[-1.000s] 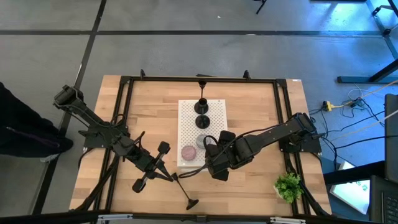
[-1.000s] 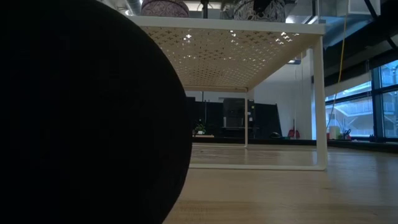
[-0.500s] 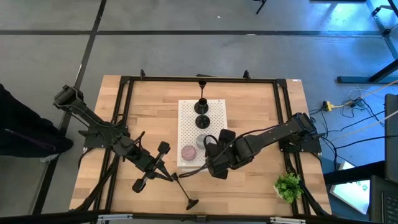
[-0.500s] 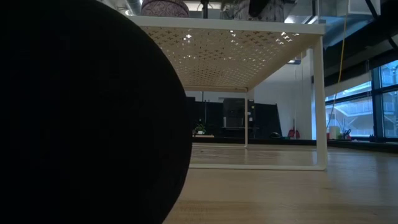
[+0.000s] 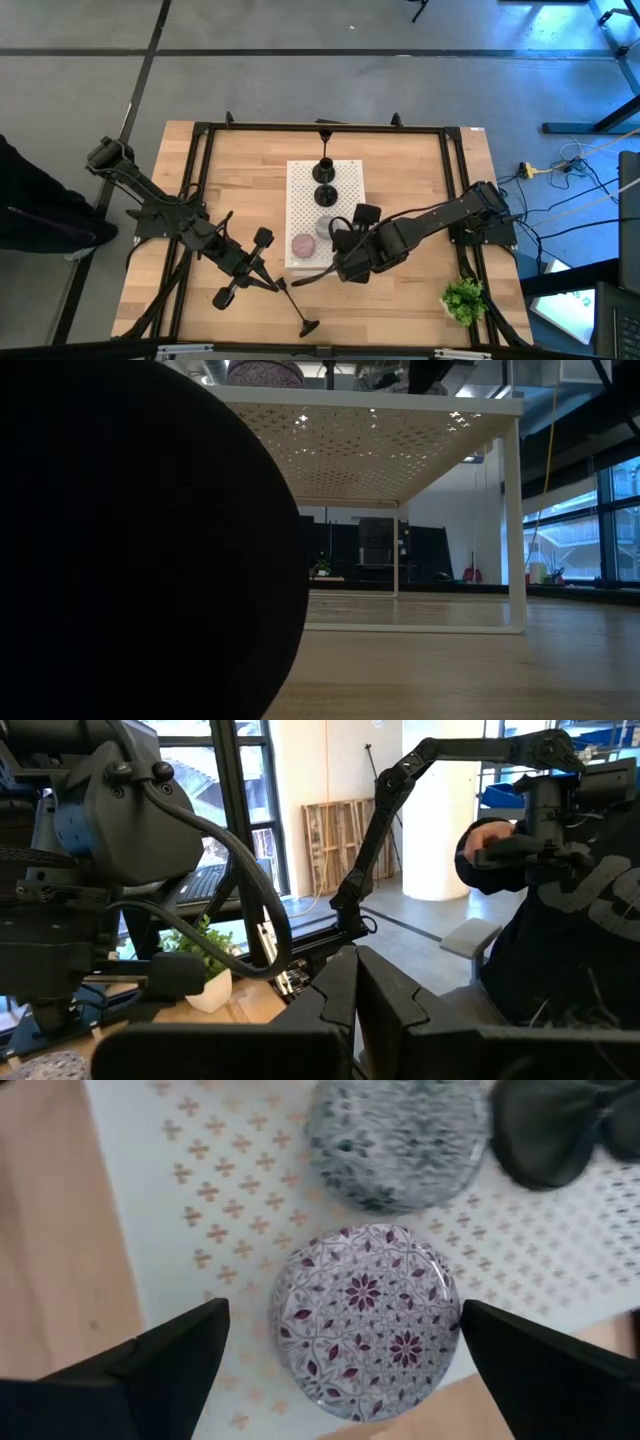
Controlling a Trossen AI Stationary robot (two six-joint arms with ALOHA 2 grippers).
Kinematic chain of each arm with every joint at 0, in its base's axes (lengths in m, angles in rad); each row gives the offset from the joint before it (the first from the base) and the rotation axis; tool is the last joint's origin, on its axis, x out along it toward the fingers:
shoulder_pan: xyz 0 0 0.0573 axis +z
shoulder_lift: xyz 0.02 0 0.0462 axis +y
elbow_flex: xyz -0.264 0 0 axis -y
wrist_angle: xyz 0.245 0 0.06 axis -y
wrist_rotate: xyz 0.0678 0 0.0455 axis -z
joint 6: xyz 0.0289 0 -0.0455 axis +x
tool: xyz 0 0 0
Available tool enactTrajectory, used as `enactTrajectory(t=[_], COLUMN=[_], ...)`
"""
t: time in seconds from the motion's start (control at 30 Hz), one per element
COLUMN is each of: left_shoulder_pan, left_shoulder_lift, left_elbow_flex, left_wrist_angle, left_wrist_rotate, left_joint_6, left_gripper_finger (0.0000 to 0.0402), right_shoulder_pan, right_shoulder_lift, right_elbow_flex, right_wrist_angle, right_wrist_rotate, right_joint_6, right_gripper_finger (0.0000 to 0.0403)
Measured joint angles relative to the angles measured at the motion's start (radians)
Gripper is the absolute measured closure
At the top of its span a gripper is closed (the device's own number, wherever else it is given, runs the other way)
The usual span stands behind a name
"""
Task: Pick & Place candle stick holders
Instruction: Put the red patterned scented candle on the shelf
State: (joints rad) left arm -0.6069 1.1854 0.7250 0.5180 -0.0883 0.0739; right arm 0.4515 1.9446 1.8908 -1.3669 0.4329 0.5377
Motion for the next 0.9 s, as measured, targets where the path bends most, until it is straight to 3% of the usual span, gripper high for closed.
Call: enactTrajectory(t=[0.37, 0.9], left_shoulder_pan=[0.0, 0.0], left_shoulder_lift=[0.0, 0.0], left_elbow_flex=[0.0, 0.0], left_wrist_angle=[0.001, 0.001], left_wrist_rotate=[0.0, 0.0], left_joint_6=[0.0, 0.0], left_gripper_finger=[0.0399, 0.0399], right_shoulder_pan=[0.001, 0.002], right_shoulder_lift=[0.0, 0.0], right_elbow_flex=[0.0, 0.0], right_wrist_angle=[0.051, 0.056], right_wrist_rotate=[-0.105, -0.131], right_joint_6=[-0.012, -0.011], right_gripper_finger=[0.0003, 0.0003])
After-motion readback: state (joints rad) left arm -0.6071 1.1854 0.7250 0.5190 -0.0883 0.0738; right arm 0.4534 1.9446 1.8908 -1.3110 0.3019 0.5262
